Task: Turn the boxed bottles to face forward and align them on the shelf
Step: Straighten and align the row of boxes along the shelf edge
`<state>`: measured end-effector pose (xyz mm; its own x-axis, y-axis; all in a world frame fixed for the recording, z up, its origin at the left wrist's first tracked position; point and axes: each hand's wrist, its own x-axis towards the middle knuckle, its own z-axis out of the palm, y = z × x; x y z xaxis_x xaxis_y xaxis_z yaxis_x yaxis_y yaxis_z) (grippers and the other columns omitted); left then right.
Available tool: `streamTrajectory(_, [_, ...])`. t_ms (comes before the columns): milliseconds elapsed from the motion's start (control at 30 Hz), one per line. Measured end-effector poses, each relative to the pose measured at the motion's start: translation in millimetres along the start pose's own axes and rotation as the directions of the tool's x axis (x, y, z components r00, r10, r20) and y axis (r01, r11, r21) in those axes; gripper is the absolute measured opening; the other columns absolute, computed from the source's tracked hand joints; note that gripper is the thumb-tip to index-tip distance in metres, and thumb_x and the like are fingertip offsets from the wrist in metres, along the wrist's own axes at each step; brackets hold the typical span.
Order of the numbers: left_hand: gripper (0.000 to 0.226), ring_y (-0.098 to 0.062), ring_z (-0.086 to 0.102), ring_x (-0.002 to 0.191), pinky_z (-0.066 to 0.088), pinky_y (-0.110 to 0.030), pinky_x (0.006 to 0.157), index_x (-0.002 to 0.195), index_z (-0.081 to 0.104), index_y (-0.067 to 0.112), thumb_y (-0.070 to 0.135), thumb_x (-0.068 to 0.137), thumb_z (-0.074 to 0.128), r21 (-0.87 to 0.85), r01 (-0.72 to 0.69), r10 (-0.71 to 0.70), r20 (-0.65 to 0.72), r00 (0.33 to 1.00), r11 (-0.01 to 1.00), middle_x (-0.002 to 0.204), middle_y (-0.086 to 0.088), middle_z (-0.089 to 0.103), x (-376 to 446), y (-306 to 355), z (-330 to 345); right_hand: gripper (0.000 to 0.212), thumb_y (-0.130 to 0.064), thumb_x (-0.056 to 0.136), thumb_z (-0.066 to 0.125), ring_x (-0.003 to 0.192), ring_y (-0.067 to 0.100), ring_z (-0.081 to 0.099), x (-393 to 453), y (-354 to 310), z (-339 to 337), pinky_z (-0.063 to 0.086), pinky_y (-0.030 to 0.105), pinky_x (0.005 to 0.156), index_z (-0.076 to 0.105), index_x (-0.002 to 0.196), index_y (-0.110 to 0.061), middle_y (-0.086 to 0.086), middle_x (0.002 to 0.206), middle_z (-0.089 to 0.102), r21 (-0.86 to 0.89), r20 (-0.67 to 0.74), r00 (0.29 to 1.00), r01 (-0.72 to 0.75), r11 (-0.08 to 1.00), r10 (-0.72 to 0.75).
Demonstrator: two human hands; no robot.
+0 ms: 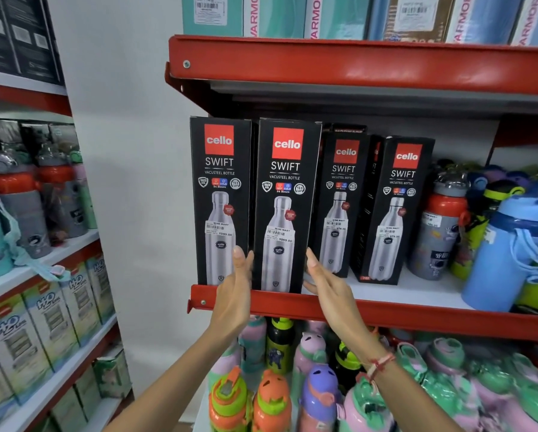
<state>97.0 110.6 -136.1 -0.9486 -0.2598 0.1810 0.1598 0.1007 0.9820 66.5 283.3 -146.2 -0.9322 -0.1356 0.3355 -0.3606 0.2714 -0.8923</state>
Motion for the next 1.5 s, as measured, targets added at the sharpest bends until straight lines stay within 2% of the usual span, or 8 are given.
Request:
streamTrajectory(100, [0.069, 0.005, 0.053, 0.067, 0.038, -0.020, 0.076, 0.095, 0.061, 0.041, 0.087, 0.071, 0.015, 0.102, -0.150, 0.161, -0.115, 0.980, 0.983, 0.077, 0.019, 0.056, -5.9, 1.9, 7.3, 0.052, -0.075, 0.083, 0.035, 0.122, 0.011, 0.055, 1.3, 0.6, -5.1, 0.041, 0.024, 0.098, 0.043, 0.131, -0.055, -0.010, 0.141, 0.049, 0.016, -0.014, 1.000, 0.014, 1.000, -0.014])
streamTrajectory(200, [0.040, 0.009, 0.055, 0.101, 0.037, -0.003, 0.081, 0.116, 0.062, 0.026, 0.046, 0.098, 0.032, 0.262, -0.368, 0.433, -0.267, 0.861, 0.892, 0.111, 0.018, 0.063, -13.9, 11.8, 17.9, 0.049, -0.056, 0.095, 0.037, 0.123, 0.014, 0.054, 4.9, 0.2, -17.5, 0.040, 0.018, 0.101, 0.052, 0.135, -0.032, 0.002, 0.136, 0.058, -0.024, -0.136, 0.990, 0.045, 0.999, -0.048])
streamTrajectory(300, [0.034, 0.004, 0.056, 0.111, 0.041, -0.009, 0.091, 0.124, 0.058, 0.022, 0.029, 0.100, 0.035, 0.184, -0.511, 0.536, -0.123, 0.835, 0.840, 0.118, 0.013, 0.064, -18.1, 21.8, 36.0, 0.051, -0.050, 0.098, 0.034, 0.127, 0.006, 0.045, 10.3, 3.4, -28.9, 0.033, 0.011, 0.094, 0.051, 0.139, -0.024, -0.007, 0.139, 0.053, -0.067, -0.225, 0.973, 0.039, 0.997, -0.053])
streamTrajectory(433, [0.054, 0.007, 0.031, 0.133, 0.021, -0.004, 0.105, 0.146, 0.032, 0.024, 0.048, 0.098, 0.027, 0.098, -0.290, 0.263, 0.223, 0.939, 0.952, 0.151, 0.009, 0.037, -22.1, 4.4, 74.9, 0.054, -0.049, 0.099, 0.032, 0.135, 0.011, 0.036, 9.3, 23.0, -26.6, 0.025, 0.021, 0.101, 0.039, 0.146, -0.023, -0.004, 0.150, 0.041, -0.026, -0.184, 0.980, -0.082, 0.996, 0.076])
streamTrajectory(700, [0.076, -0.014, 0.010, 0.147, 0.006, -0.041, 0.121, 0.151, 0.007, 0.027, 0.068, 0.087, 0.009, 0.022, 0.042, -0.045, 0.196, 0.980, 0.999, 0.161, 0.004, 0.010, 47.6, 29.3, 166.9, 0.076, -0.069, 0.090, 0.022, 0.145, 0.020, 0.018, 76.9, 30.2, -88.7, 0.015, 0.040, 0.113, 0.005, 0.154, -0.031, -0.007, 0.160, 0.015, -0.029, -0.008, 0.964, -0.267, 0.963, 0.267])
streamTrajectory(1133, [0.066, -0.023, 0.028, 0.143, 0.020, -0.035, 0.113, 0.151, 0.009, 0.029, 0.059, 0.094, 0.025, 0.139, -0.006, -0.020, 0.185, 0.983, 0.990, 0.154, -0.005, 0.033, 44.0, -1.6, 143.6, 0.082, -0.072, 0.085, 0.032, 0.136, 0.023, 0.039, 45.7, 34.3, -72.8, 0.032, 0.038, 0.104, 0.003, 0.153, -0.035, 0.001, 0.151, 0.040, -0.235, 0.006, 0.982, -0.183, 0.955, 0.190])
streamTrajectory(1367, [0.074, -0.019, 0.023, 0.145, 0.017, -0.029, 0.110, 0.151, 0.004, 0.026, 0.063, 0.091, 0.025, 0.156, -0.072, 0.041, 0.195, 0.980, 0.985, 0.158, -0.003, 0.023, 22.4, 7.7, 136.8, 0.071, -0.061, 0.092, 0.039, 0.109, 0.013, 0.057, 24.0, 16.0, -79.8, 0.037, 0.011, 0.064, 0.025, 0.151, -0.025, 0.005, 0.122, 0.066, -0.228, -0.053, 0.987, -0.158, 0.961, 0.150])
streamTrajectory(1500, [0.064, -0.018, 0.012, 0.148, 0.009, -0.033, 0.116, 0.152, 0.007, 0.016, 0.049, 0.098, 0.021, 0.163, -0.084, 0.069, 0.098, 0.993, 0.983, 0.161, -0.005, 0.014, 31.4, 20.1, 142.5, 0.064, -0.051, 0.097, 0.036, 0.120, 0.019, 0.052, 29.0, 11.9, -79.1, 0.039, 0.024, 0.083, 0.032, 0.149, -0.015, 0.007, 0.139, 0.054, -0.188, -0.109, 0.982, -0.173, 0.967, 0.154])
